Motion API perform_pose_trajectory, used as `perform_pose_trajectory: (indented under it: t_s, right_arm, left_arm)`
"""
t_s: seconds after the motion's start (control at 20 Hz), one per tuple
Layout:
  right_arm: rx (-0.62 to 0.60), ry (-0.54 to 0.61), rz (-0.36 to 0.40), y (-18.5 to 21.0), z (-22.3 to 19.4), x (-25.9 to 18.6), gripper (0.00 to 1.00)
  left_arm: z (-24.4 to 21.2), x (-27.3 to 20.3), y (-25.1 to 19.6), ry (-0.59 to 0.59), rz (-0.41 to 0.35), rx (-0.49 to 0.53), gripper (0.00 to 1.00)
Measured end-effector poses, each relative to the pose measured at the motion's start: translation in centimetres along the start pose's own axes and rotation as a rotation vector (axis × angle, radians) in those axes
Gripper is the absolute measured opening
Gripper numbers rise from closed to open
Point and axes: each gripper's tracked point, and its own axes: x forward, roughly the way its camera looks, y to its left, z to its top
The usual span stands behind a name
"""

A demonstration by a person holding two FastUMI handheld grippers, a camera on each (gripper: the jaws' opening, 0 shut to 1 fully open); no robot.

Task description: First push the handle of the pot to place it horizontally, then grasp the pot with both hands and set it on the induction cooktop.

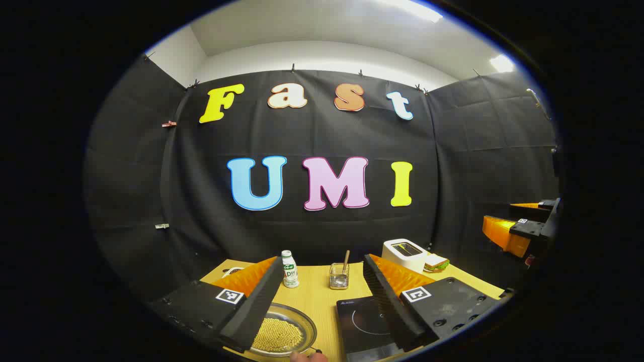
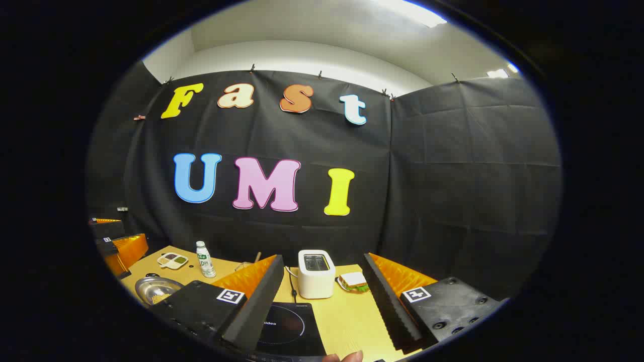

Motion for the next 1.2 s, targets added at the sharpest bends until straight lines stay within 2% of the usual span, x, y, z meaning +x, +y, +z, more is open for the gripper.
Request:
perform_pose_trajectory:
  t_s: [0.8,1.2]
  right_arm:
    - [0.001,0.001,0.014,0.3,0.1,0.1,0.98]
    - [-0.013,-0.02,0.029,0.6,0.7,-0.1,0.98]
  left_arm:
    - [0.2,0.2,-0.1,-0.012,-0.003,0.009,0.98]
    - [0.8,-0.6,1.1,-0.022,0.003,-0.004,0.97]
